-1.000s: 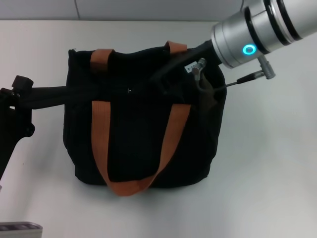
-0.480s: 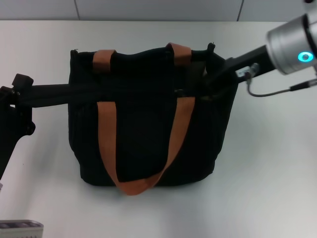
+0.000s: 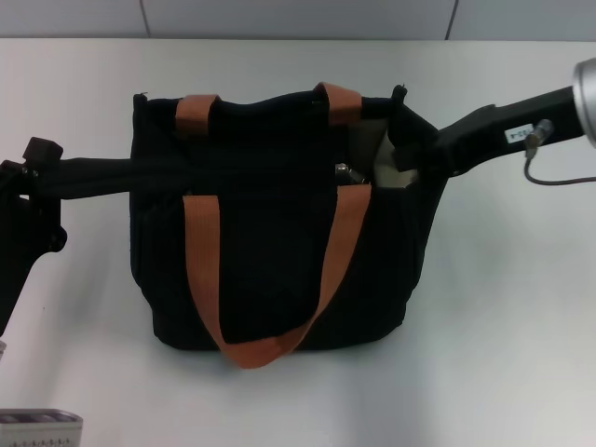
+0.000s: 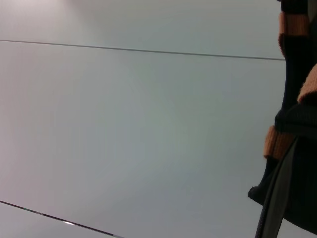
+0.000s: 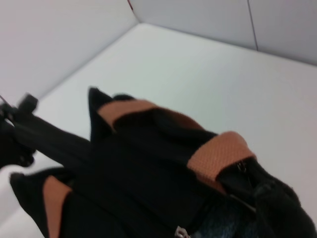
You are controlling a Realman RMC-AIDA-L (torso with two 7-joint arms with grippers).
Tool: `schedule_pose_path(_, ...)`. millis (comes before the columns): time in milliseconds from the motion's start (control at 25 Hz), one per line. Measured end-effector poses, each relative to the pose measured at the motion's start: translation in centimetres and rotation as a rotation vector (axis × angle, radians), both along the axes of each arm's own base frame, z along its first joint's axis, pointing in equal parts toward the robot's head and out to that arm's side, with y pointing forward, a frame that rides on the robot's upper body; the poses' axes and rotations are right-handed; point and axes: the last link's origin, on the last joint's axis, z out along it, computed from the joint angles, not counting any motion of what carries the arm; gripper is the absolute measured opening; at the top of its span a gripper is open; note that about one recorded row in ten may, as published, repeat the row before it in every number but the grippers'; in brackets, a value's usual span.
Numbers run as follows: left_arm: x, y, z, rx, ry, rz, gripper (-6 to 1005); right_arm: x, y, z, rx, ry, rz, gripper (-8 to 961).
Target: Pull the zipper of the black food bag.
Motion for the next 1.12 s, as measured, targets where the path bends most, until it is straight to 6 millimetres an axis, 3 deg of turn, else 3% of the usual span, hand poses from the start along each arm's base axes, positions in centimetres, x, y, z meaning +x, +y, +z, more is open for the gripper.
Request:
schedule_pose_path(240, 0.1, -0.1, -0.1, -0.003, -0.02, 0.0, 94, 0.6, -1.1, 2.0, 0.063, 0.161, 0.081, 16)
schedule_pose_path(400, 0.1, -0.1, 0.5, -0.011, -0.108, -0.003, 94, 1.1, -3.2, 2.9, 0.139, 0.295, 0.303, 82)
schedule_pose_path(640, 0.2, 0.1, 1.4, 0.011, -0.215, -0.018, 281, 2.2, -5.3, 3.3, 0.274, 0.445, 0.509, 229)
schedule_pose_path(880, -0.6, 0.3, 4.3, -0.008, -0.603, -0.056, 431, 5.0, -7.5, 2.8, 0.333, 0.553, 0.602, 465)
schedule_pose_path(960, -0.6, 0.3, 4.3, -0.008, -0.603, -0.056, 479, 5.3, -7.7, 2.7, 0.34, 0.559, 0.61, 557)
schedule_pose_path(1040, -0.6, 0.3, 4.3, -0.008, -0.603, -0.056, 527, 5.9, -8.3, 2.4, 0.342, 0.576, 0.626, 572)
schedule_pose_path(1080, -1.4, 0.1, 6.1, -0.089, -0.849, -0.12, 551, 6.0, -8.5, 2.3, 0.336, 0.585, 0.632, 579)
schedule_pose_path(1120, -1.9, -0.1, 7.2, -0.147, -0.937, -0.158, 586, 6.2, -8.8, 2.3, 0.327, 0.593, 0.637, 586)
